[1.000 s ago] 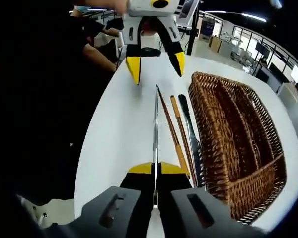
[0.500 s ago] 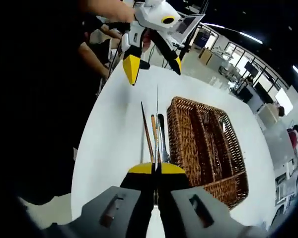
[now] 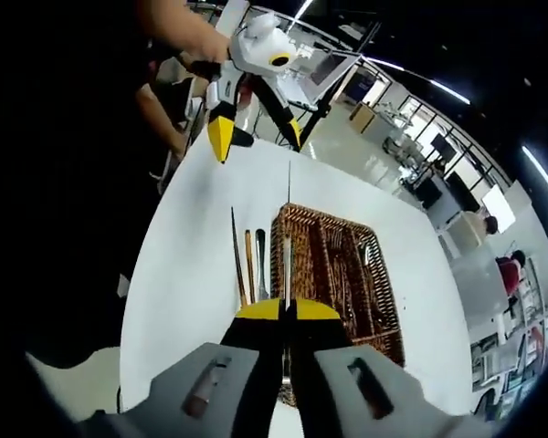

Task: Arrange the knives, forks, and spoons in their matching storage slots by inserting each utensil handle-first until every utensil is classified and aligned in the correct compartment

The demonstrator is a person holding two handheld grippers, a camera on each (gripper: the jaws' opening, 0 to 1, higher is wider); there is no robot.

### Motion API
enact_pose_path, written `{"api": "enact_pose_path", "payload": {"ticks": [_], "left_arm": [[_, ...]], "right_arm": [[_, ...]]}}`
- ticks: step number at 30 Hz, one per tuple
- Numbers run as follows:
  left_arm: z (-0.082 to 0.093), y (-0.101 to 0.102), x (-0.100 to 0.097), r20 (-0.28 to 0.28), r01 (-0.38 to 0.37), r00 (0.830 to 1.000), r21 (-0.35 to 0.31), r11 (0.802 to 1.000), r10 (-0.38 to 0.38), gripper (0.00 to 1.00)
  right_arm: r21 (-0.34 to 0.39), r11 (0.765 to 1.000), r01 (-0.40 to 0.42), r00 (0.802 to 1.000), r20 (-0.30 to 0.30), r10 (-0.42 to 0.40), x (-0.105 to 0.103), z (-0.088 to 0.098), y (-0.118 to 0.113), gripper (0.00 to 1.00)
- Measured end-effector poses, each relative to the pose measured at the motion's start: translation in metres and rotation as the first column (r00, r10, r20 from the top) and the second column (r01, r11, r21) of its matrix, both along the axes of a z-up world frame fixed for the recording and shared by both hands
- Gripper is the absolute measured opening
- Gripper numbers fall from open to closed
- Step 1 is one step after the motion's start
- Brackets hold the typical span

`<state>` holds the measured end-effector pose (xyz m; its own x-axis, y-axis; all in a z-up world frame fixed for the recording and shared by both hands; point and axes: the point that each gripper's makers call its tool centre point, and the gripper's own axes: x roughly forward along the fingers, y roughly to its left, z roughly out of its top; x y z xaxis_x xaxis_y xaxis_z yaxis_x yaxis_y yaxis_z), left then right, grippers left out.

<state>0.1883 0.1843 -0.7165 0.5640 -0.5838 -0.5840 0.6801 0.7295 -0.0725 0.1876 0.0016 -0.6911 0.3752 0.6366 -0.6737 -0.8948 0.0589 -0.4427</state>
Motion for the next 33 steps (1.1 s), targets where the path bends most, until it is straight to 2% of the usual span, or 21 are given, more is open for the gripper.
{"api": "enact_pose_path", "payload": {"ticks": [10, 18, 23, 25, 33], "left_arm": [[0.026, 0.008, -0.001, 0.040, -0.001, 0.999, -0.024, 1.000, 0.002, 1.00], [0.047, 0.020, -0.013, 0.066, 0.007, 0.998, -0.019, 1.000, -0.006, 1.00], [0.054, 0.024, -0.022, 0.113, 0.032, 0.993, -0.047, 0.998, -0.027, 1.00], [0.052, 0.028, -0.025, 0.097, 0.013, 0.995, -0.056, 0.998, -0.008, 1.00], [0.054, 0.030, -0.027, 0.106, -0.007, 0.994, -0.058, 0.998, 0.013, 1.00]], "right_arm": [[0.011, 1.000, 0.004, 1.000, 0.027, -0.004, 0.010, 0.021, -0.002, 0.00], [-0.007, 1.000, 0.000, 0.999, 0.049, 0.000, 0.015, 0.028, -0.002, 0.00], [-0.008, 1.000, 0.003, 0.998, 0.058, -0.002, 0.017, 0.031, -0.002, 0.00], [-0.008, 1.000, 0.002, 0.998, 0.065, -0.001, 0.018, 0.035, -0.002, 0.00], [-0.015, 1.000, 0.002, 0.997, 0.076, -0.001, 0.022, 0.040, 0.001, 0.00]]}}
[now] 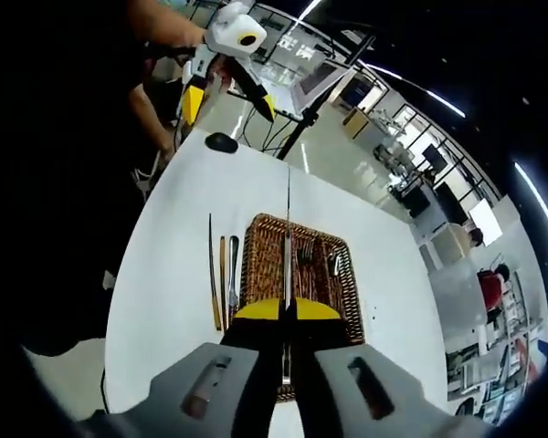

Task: Arrange the knives, forks, and spoons in their matching storage slots by inserting each utensil handle-first until every utensil is classified and aligned in the correct compartment

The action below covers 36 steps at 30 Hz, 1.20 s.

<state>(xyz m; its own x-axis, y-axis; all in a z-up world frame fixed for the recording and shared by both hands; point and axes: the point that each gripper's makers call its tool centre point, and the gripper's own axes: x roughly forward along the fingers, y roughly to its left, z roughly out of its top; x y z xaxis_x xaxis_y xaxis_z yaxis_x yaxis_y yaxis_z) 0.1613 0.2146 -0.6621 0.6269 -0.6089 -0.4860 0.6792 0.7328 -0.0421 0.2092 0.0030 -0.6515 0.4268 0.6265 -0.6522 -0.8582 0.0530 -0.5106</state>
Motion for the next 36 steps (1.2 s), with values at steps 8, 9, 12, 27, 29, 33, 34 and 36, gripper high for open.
{"api": "enact_pose_path", "payload": {"ticks": [8, 9, 12, 27, 29, 33, 34, 36], "left_arm": [[0.000, 0.000, 0.001, 0.008, -0.003, 1.000, 0.000, 1.000, 0.003, 1.00], [0.000, 0.000, 0.001, 0.008, -0.004, 1.000, 0.000, 1.000, 0.004, 1.00], [0.001, 0.000, 0.002, 0.009, -0.006, 1.000, -0.001, 1.000, 0.006, 1.00], [-0.003, 0.008, 0.004, 0.009, -0.005, 1.000, 0.011, 1.000, 0.005, 1.00], [-0.003, 0.007, 0.004, 0.007, -0.002, 1.000, 0.006, 1.000, 0.002, 1.00], [-0.006, 0.010, 0.006, 0.008, -0.006, 1.000, 0.014, 1.000, 0.006, 1.00], [-0.006, 0.012, 0.007, 0.006, -0.009, 1.000, 0.012, 1.000, 0.009, 1.00], [-0.007, 0.016, 0.010, 0.008, -0.013, 1.000, 0.009, 1.000, 0.012, 1.00]], "right_arm": [[-0.013, 1.000, -0.004, 1.000, 0.012, 0.004, 0.004, -0.003, 0.005, 0.00], [-0.015, 1.000, -0.004, 1.000, 0.013, 0.004, 0.005, -0.004, 0.006, 0.00], [-0.023, 1.000, -0.006, 1.000, 0.019, 0.007, 0.010, -0.006, 0.007, 0.00], [-0.058, 0.998, -0.011, 0.998, 0.054, 0.015, 0.045, -0.015, 0.015, 0.00], [-0.063, 0.998, -0.009, 0.998, 0.057, 0.013, 0.049, -0.016, 0.015, 0.00], [-0.069, 0.998, -0.005, 0.998, 0.061, 0.009, 0.058, -0.018, 0.016, 0.00], [-0.071, 0.997, -0.004, 0.998, 0.065, 0.009, 0.059, -0.018, 0.017, 0.00], [-0.077, 0.997, -0.002, 0.997, 0.071, 0.007, 0.064, -0.019, 0.017, 0.00]]}}
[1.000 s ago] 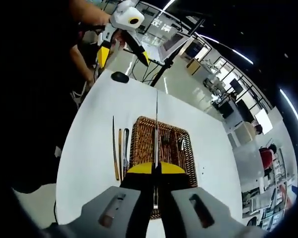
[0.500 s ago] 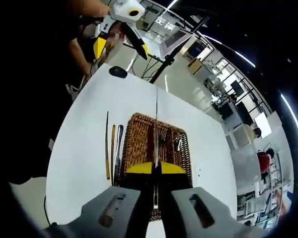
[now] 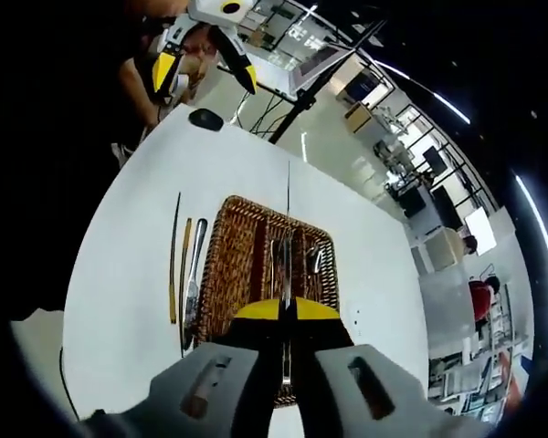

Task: Arrange the knives, forks, and spoons in their matching storage slots by inserting each utensil handle-first until every utensil is classified and aligned in the correct compartment

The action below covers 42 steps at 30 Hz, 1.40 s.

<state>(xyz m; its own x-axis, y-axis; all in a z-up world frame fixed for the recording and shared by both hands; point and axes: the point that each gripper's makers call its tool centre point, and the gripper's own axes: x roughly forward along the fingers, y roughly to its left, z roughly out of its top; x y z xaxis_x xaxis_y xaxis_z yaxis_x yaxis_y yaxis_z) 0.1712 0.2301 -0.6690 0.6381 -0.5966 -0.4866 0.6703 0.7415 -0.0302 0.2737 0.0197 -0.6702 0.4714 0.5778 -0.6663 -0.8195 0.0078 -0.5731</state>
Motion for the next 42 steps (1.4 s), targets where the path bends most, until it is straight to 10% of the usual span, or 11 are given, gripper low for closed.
{"api": "enact_pose_path", "payload": {"ticks": [31, 42], "left_arm": [[-0.006, 0.013, 0.007, 0.010, -0.047, 0.999, -0.013, 0.999, 0.048, 1.00], [-0.007, 0.017, 0.003, 0.005, -0.062, 0.998, -0.017, 0.998, 0.062, 1.00]], "right_arm": [[-0.042, 0.999, 0.017, 0.998, 0.062, -0.014, 0.026, -0.007, -0.003, 0.00], [-0.052, 0.998, 0.035, 0.998, 0.062, -0.031, 0.028, -0.036, 0.000, 0.00]]}}
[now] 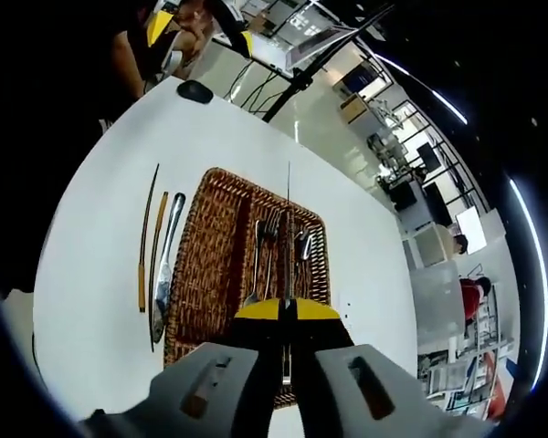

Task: Arrange the knives, forks, and spoons in their matching storage slots by inserting each utensil handle-first until every utensil is classified and aligned in the correct compartment

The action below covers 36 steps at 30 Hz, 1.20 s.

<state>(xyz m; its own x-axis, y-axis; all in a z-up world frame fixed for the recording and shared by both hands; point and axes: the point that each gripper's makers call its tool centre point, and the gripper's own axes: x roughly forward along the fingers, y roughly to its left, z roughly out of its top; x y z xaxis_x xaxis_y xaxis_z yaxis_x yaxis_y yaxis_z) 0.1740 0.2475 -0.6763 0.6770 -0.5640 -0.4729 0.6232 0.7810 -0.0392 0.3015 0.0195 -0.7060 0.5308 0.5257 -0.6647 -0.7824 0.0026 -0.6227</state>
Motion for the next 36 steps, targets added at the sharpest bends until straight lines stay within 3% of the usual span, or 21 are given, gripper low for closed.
{"api": "enact_pose_path", "payload": {"ticks": [18, 26, 36], "left_arm": [[-0.002, 0.013, -0.001, -0.016, -0.026, 1.000, -0.001, 1.000, 0.026, 1.00], [-0.001, 0.021, -0.003, -0.020, -0.039, 0.999, 0.004, 0.999, 0.039, 1.00], [-0.005, 0.029, -0.008, -0.028, -0.050, 0.998, 0.012, 0.999, 0.051, 1.00]], "right_arm": [[-0.031, 0.999, 0.006, 1.000, 0.015, -0.006, 0.005, -0.043, 0.006, 0.00], [-0.056, 0.998, -0.015, 1.000, -0.014, 0.014, -0.003, -0.069, 0.013, 0.00], [-0.091, 0.995, -0.026, 0.999, -0.025, 0.024, 0.003, -0.095, 0.014, 0.00]]}}
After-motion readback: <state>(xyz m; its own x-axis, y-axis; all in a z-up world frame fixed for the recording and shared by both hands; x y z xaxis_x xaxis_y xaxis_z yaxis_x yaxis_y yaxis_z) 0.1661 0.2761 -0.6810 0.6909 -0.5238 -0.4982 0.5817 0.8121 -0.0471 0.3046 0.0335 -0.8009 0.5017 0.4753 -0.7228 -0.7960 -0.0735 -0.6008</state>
